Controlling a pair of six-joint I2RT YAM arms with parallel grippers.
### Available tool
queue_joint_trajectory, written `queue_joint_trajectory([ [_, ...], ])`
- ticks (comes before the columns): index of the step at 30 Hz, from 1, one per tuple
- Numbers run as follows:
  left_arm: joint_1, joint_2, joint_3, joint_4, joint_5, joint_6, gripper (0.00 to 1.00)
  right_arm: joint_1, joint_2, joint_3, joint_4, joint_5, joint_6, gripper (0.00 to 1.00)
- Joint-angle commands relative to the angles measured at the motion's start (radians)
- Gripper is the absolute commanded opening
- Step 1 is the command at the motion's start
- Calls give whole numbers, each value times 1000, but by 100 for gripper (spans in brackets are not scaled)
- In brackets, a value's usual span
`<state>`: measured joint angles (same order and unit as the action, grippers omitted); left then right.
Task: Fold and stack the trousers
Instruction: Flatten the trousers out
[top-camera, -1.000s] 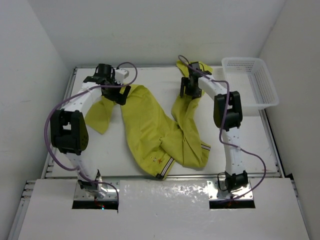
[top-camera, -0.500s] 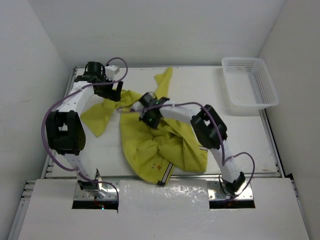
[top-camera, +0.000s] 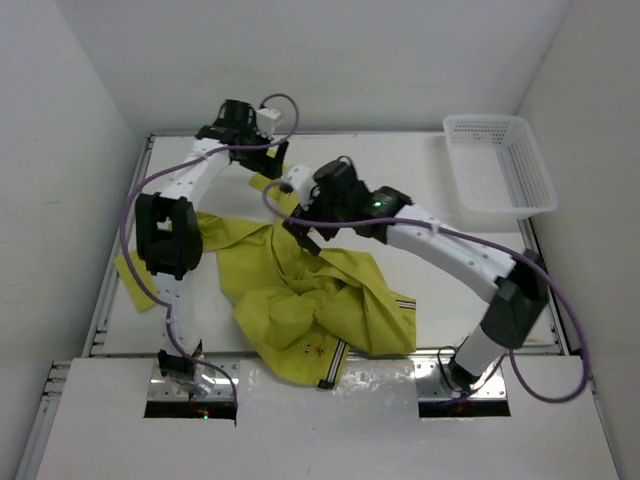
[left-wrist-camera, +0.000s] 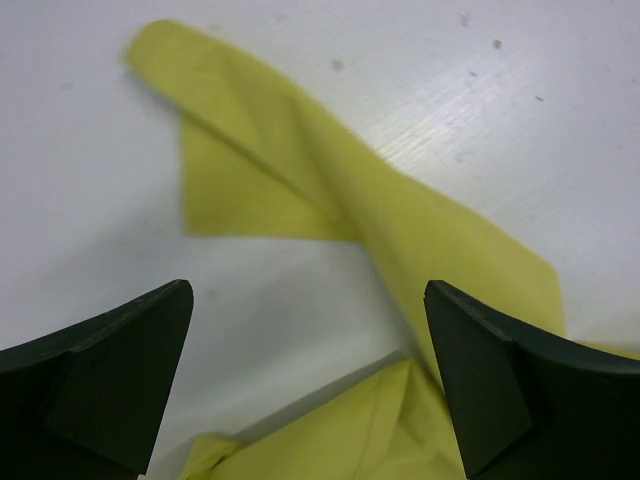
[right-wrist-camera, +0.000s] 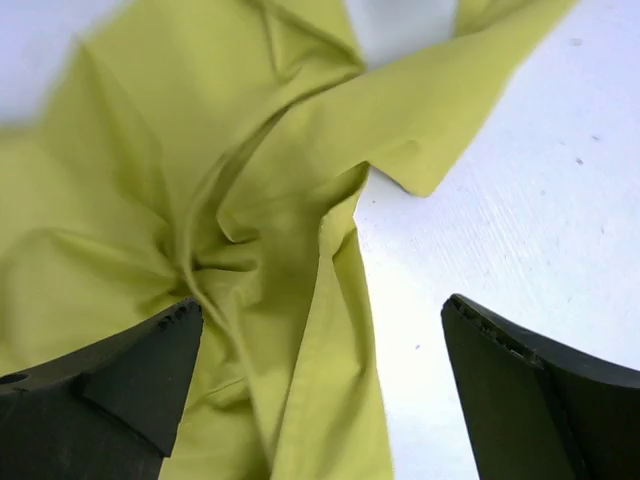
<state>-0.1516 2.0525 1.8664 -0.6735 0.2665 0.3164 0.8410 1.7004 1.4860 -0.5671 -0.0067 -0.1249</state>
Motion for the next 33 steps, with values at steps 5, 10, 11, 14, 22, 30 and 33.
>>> queue_joint_trajectory([
  [5, -144, 260, 197, -57, -225, -13, 100, -391, -307, -335, -71, -38, 634, 88],
  [10, -143, 322, 246, -41, -329, -59, 100, -487, -475, -670, -119, 34, 807, 83],
  [11, -143, 322, 240, -43, -323, -59, 100, -493, -510, -703, -116, 43, 820, 82],
  [14, -143, 319, 194, -49, -271, -63, 98, -499, -518, -849, -55, 50, 847, 81],
  [22, -143, 276, 54, -41, -207, -51, 61, -500, -349, -961, 119, -56, 858, 82],
  [30, -91, 227, 140, -70, -188, -19, 0, -522, -163, -882, 289, -213, 869, 0],
  [33, -18, 207, 306, -75, -193, -20, 0, -589, -133, -740, 293, -211, 852, 0],
])
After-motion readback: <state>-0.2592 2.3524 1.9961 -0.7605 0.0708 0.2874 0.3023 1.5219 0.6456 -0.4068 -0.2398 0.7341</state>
